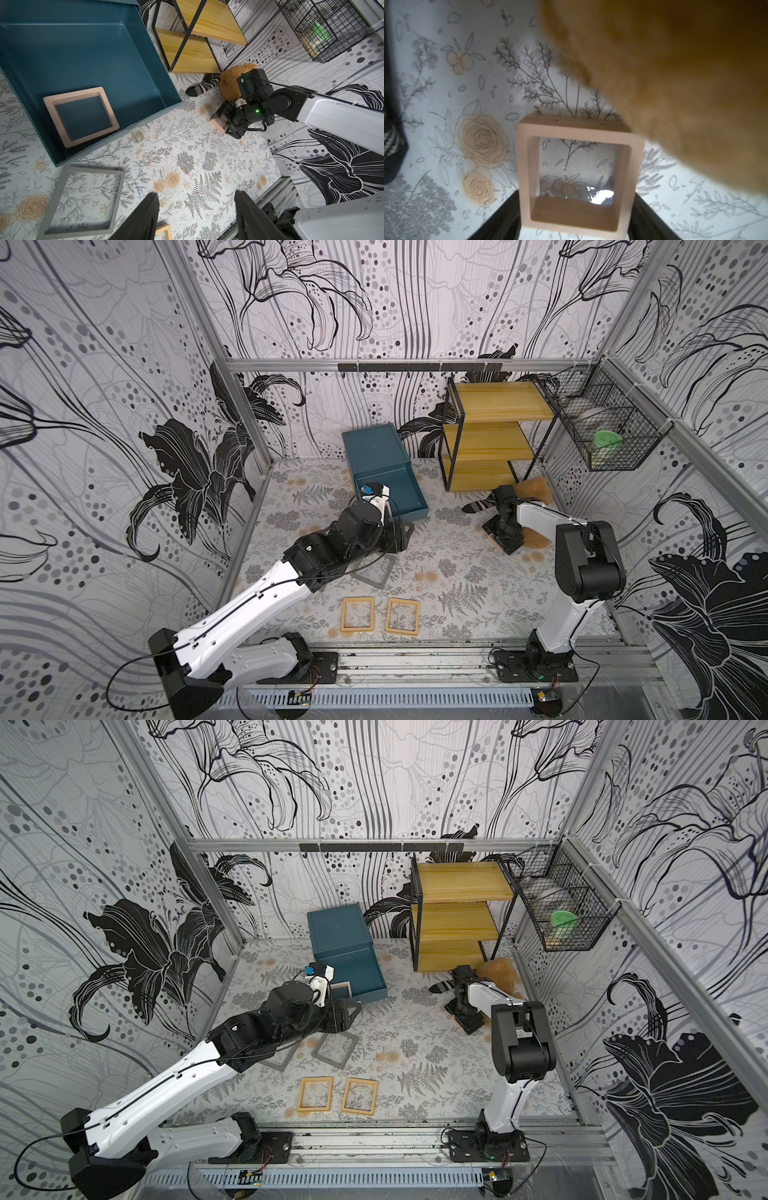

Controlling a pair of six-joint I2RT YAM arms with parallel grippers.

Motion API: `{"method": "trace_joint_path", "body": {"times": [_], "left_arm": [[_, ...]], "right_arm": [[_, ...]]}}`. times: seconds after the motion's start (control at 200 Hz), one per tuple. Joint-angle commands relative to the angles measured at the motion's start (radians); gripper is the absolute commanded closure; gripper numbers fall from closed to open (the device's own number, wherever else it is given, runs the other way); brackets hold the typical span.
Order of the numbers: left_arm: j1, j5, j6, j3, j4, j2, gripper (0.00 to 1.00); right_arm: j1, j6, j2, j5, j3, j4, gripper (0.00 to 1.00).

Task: Place the brooch boxes into the drawer by color
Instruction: Pick up the brooch box from the center of the board.

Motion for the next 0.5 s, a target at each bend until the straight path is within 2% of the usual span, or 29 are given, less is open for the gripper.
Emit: {"method": "trace_joint_path", "body": {"times": [0.0,0.21,0.496], "left_arm": [[-0.004,-0.012,0.0,0.004,0.031,-0.008,0.37],[-0.004,-0.004,0.003,0.002,0.033,-0.01,0.37],[-0.004,-0.045,-0.002,0.025,0.017,-0.019,0.37]], "right_arm": [[0.004,-0.002,-0.006,0.013,-0.022,-0.013,0.33],[0.044,-0.04,-0.029,0.066,0.02,-0.062,0.45],[0.174,-0.148,-0.165,0.189,0.094,-0.131,0.51]]}}
